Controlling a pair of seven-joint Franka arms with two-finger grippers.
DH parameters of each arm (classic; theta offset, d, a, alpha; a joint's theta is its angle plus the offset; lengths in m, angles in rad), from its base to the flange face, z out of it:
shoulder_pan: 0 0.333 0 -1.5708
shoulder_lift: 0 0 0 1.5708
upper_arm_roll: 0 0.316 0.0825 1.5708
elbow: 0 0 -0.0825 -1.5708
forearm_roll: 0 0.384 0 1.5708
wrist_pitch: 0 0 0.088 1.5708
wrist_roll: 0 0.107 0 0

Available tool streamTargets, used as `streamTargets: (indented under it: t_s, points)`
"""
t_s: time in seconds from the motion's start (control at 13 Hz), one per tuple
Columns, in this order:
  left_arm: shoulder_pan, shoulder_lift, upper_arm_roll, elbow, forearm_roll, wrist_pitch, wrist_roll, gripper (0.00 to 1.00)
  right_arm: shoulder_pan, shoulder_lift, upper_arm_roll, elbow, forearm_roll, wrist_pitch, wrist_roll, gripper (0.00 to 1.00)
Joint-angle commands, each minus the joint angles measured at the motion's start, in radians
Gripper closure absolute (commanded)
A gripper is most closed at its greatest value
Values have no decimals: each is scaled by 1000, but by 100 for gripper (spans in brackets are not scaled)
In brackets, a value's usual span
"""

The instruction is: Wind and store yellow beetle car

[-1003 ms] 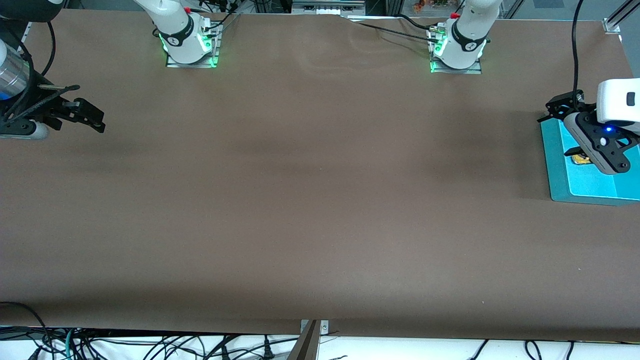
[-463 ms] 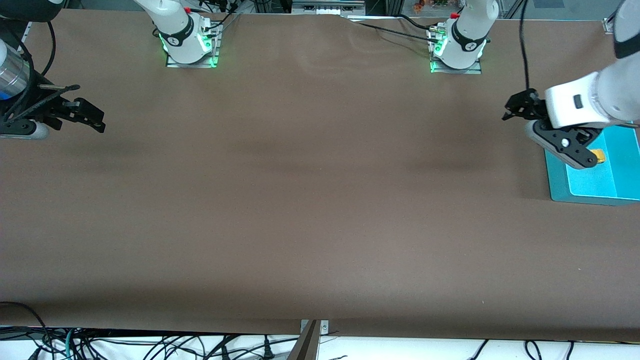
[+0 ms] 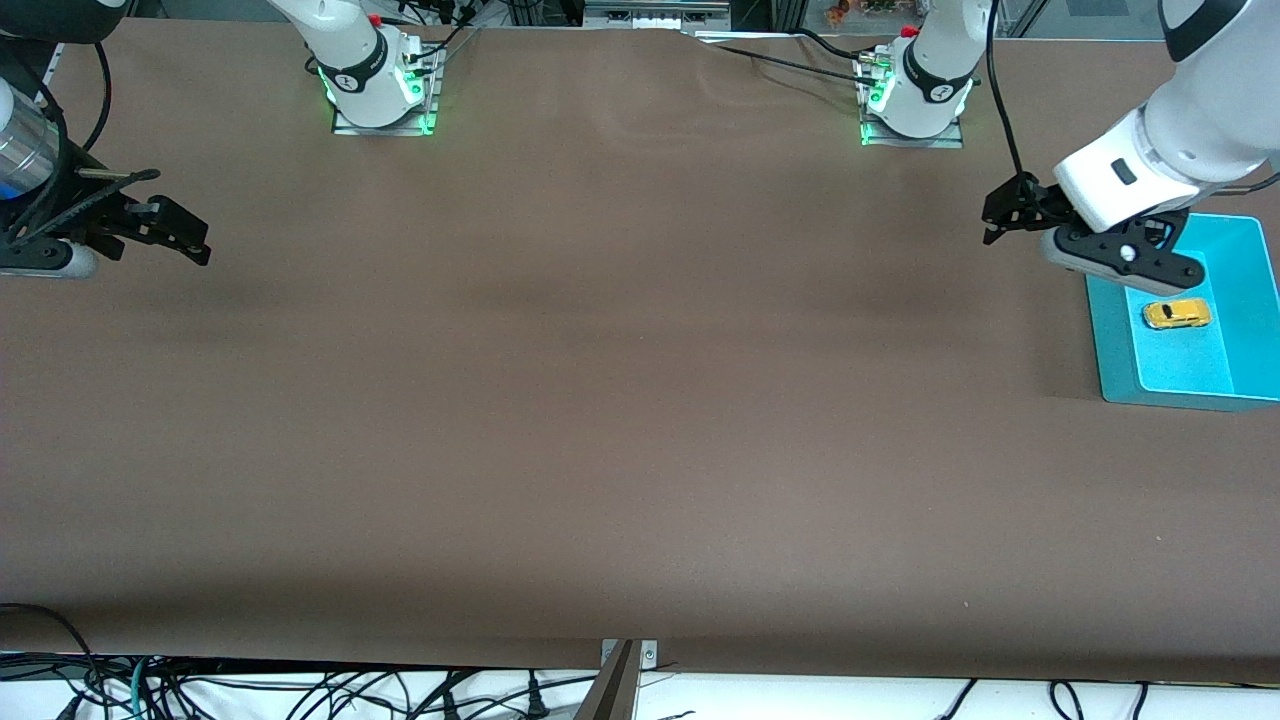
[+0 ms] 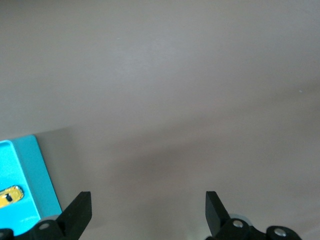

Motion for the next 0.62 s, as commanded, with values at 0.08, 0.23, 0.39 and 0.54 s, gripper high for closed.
streamTargets:
  t_s: [0.08, 0.23, 0.39, 0.54]
  points:
    - [-9, -108, 78, -134, -72, 68, -13, 0, 2, -22, -1, -17, 12, -2, -1, 0]
    - [-9, -108, 78, -135, -67, 70, -100, 0, 3, -22, -1, -17, 14, -2, -1, 0]
    - [-26, -105, 78, -131, -20, 70, -137, 0, 3, -22, -1, -17, 14, -2, -1, 0]
    - [-17, -74, 76, -99, -17, 62, -130, 0, 3, -22, -1, -17, 12, -2, -2, 0]
